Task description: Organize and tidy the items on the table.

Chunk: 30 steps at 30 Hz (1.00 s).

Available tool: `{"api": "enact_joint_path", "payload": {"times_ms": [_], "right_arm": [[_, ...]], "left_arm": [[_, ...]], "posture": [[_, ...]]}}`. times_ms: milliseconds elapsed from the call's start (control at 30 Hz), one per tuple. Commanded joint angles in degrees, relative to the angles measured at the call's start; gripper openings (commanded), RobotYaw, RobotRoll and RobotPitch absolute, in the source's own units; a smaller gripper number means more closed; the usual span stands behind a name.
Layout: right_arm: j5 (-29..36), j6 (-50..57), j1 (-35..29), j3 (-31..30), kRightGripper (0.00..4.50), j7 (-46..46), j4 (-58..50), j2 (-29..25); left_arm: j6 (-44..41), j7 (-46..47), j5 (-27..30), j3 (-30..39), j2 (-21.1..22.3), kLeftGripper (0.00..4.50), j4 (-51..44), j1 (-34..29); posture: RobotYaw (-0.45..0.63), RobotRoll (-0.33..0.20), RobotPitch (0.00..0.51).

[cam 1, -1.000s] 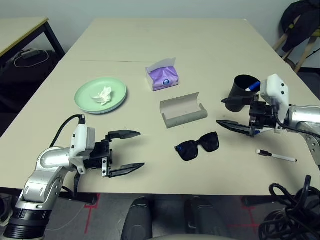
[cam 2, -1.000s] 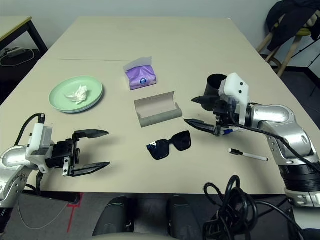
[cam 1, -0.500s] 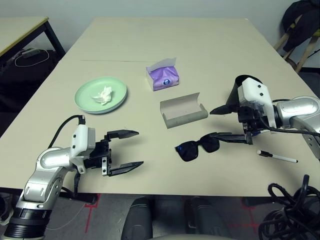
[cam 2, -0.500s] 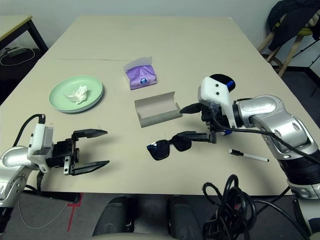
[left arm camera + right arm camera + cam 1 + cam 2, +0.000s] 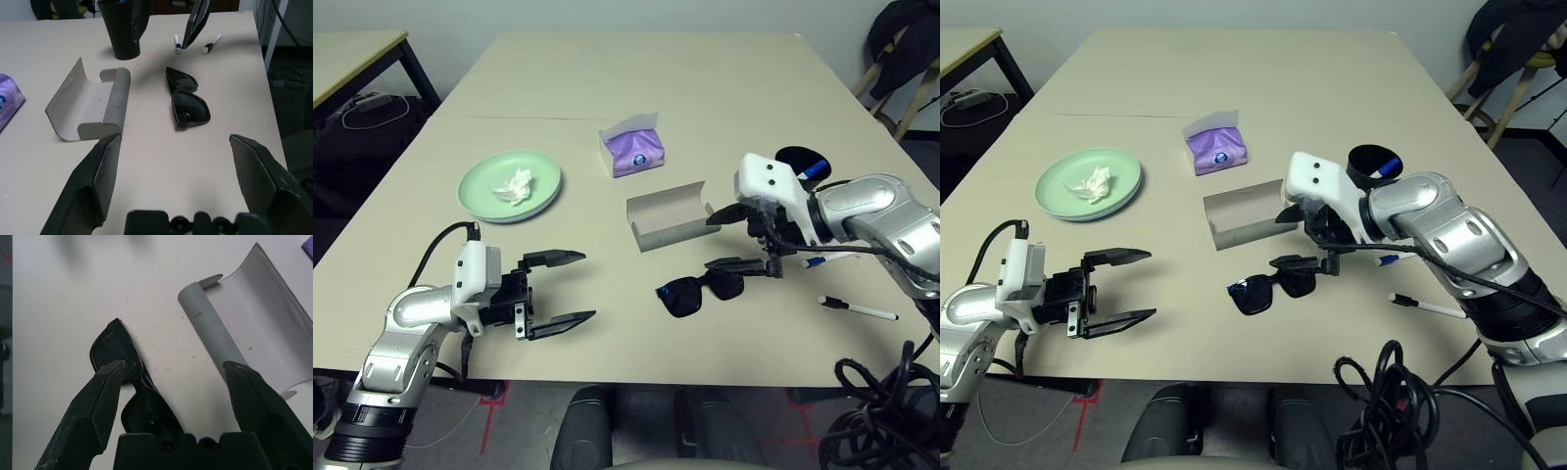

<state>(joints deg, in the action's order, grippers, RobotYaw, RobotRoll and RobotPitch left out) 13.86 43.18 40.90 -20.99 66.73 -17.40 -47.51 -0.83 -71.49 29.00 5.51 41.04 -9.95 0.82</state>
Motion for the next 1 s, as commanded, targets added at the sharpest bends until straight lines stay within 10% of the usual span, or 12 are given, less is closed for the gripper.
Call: {"api": "enact_joint_path", "payload": {"times_ms": [33,1000], "right_arm": [[-2.38,-1.97,1.26,-2.57,4.5,0.43,-2.4,0.12],[-25.04,-14.05,5.66,-17.52,4.5,11.73,1.75,1.3]], "left_arm": [[-0.49,0.2,-0.45,-1.0,-0.07,4.46,-0.33,-0.09],[-0.01,1.6,-0.9,-2.56,-0.86,4.46,-1.74,-0.69]], "posture": [[0.08,0.0,0.097],[0.1,0.0,0.106]]}}
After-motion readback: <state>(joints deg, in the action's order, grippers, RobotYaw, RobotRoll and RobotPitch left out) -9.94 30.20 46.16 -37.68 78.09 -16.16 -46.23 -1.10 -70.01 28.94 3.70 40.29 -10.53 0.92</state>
